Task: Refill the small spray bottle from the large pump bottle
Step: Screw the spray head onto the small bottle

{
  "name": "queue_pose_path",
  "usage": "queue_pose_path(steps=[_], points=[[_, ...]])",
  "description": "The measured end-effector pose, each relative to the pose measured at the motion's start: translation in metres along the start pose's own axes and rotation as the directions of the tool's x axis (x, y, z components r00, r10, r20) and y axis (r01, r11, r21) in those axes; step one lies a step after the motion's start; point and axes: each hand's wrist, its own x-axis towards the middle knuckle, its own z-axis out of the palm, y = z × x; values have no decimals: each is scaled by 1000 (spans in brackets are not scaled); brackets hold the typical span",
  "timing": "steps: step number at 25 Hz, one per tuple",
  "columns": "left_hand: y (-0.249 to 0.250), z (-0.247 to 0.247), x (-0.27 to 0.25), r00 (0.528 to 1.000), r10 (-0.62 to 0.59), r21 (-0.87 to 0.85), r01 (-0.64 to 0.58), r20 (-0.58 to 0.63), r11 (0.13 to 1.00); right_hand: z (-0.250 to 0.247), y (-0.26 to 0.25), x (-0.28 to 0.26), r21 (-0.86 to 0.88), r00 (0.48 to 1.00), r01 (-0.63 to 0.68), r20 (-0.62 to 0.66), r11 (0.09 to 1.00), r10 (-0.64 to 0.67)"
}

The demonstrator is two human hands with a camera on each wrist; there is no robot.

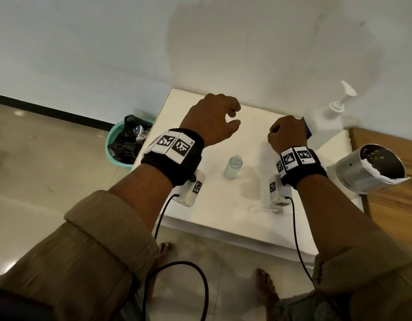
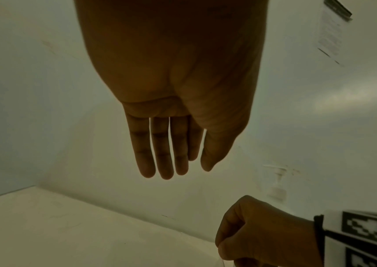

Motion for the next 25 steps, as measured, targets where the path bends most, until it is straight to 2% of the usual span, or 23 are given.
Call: queue_pose_path(steps=[7, 12, 15, 17, 19, 21, 23, 25], points=[[-6, -6, 0, 1000, -21, 4, 21, 10, 1000, 13, 4, 5, -39, 1000, -25, 1, 999, 25], [-7, -8, -1, 998, -40, 11, 39, 45, 999, 1, 7, 5, 119, 997, -78, 39, 990, 74], [-7, -9, -1, 998, -33, 12, 33, 58, 999, -26, 3, -3, 209, 997, -72, -10, 975, 76], [-5, -8, -2, 997, -26, 29, 24, 70, 999, -50, -3, -17, 293, 998, -59, 4, 954, 61], [-3, -8, -3, 995, -18, 59, 13, 100, 998, -67, -8, -37, 327, 998, -35, 54, 944, 18], [-4, -7, -5, 987, -28, 86, 15, 156, 996, -72, -7, -57, 311, 985, -18, 167, 950, -36], [-3, -5, -8, 975, -40, 117, 15, 220, 993, -66, -2, -75, 241, 950, 35, 292, 970, -107], [-2, -3, -10, 966, -34, 131, 0, 257, 991, -55, 4, -86, 126, 893, 127, 417, 984, -168]])
